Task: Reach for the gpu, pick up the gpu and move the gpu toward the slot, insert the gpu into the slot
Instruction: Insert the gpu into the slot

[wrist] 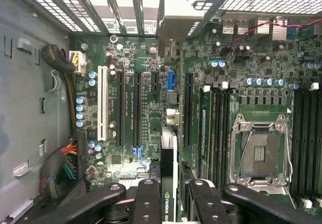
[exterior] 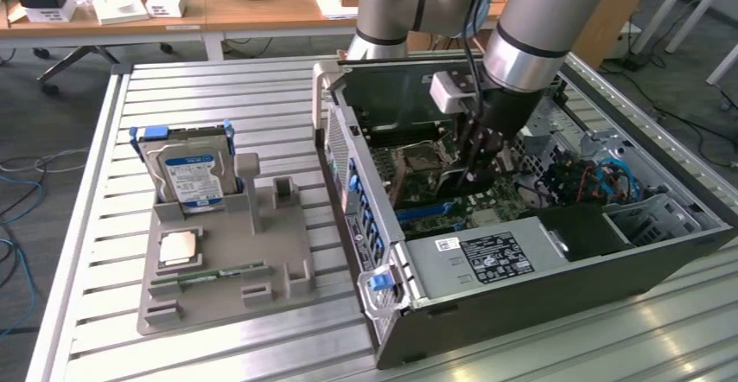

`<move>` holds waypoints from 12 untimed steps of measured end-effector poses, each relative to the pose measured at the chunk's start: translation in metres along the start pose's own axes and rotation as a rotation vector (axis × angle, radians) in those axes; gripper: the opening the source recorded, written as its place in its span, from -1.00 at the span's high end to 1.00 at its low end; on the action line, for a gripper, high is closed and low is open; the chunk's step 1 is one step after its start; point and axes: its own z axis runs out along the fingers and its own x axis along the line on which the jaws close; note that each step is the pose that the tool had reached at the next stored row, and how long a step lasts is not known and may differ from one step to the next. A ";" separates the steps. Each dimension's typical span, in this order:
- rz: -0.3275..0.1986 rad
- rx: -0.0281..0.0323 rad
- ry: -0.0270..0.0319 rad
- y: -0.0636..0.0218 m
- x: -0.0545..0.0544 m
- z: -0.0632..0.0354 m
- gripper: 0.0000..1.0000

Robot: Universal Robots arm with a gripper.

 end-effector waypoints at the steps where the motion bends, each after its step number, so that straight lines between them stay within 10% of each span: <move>1: 0.000 0.0000 0.0001 0.0001 0.000 0.0004 0.47; 12: -0.004 0.0036 -0.0003 0.0038 0.000 0.0047 0.47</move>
